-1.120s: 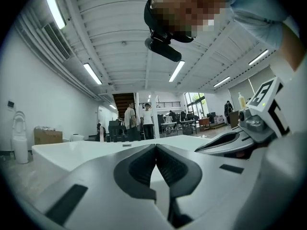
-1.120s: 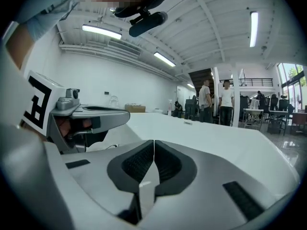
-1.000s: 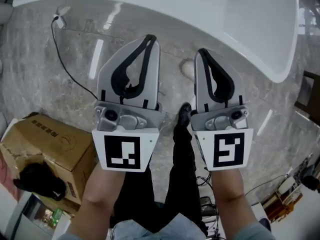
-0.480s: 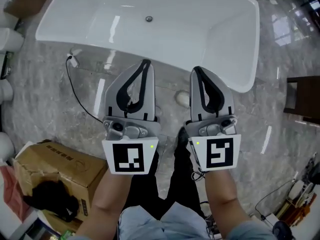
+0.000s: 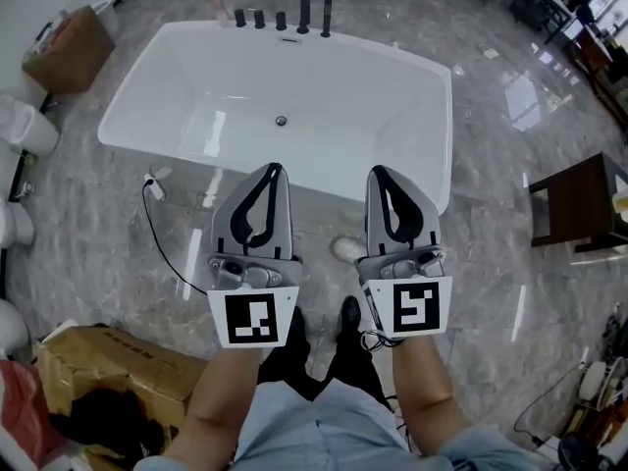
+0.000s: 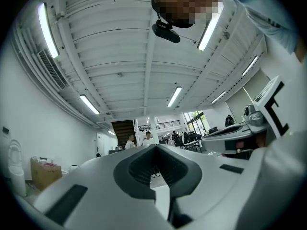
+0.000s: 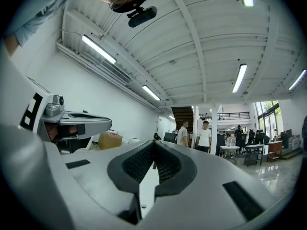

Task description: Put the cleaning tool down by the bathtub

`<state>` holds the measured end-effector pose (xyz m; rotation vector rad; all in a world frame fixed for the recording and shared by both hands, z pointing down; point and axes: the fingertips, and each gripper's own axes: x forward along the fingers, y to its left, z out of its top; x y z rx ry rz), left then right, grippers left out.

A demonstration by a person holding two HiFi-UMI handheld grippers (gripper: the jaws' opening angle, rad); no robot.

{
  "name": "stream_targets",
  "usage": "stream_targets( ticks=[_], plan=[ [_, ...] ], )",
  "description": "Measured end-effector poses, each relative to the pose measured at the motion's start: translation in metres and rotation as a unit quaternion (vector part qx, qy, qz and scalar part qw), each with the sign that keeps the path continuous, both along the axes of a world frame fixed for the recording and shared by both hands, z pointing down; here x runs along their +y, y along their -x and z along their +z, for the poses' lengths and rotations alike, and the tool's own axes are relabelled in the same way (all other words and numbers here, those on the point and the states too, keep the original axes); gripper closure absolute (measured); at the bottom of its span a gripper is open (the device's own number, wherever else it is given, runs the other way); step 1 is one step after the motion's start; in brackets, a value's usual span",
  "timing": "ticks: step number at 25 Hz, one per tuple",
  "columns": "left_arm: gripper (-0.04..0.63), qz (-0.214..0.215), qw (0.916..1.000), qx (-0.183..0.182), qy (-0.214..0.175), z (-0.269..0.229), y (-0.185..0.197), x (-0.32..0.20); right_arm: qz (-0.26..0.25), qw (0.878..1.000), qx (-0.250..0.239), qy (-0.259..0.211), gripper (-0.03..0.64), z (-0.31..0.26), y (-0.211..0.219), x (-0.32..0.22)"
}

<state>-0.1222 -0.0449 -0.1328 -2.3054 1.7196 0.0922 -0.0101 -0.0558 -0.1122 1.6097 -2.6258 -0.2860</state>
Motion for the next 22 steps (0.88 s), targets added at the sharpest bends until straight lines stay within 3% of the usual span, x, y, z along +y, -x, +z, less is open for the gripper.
stream_targets(
  ticks=[5,13,22],
  plan=[
    [0.580,0.002,0.9997,-0.013,-0.021,-0.037,-0.002,0.027,0.014,0.999,-0.006,-0.030,0.603,-0.042,-0.004,0.028],
    [0.580,0.008,0.9990,0.005,-0.044,-0.069,-0.001,0.051,0.021,0.997,-0.007,-0.080,0.604,-0.085,0.003,0.055],
    [0.580,0.013,0.9984,0.001,-0.056,-0.083,0.002,0.063,0.027,0.997,0.004,-0.077,0.604,-0.095,0.008,0.066]
  ],
)
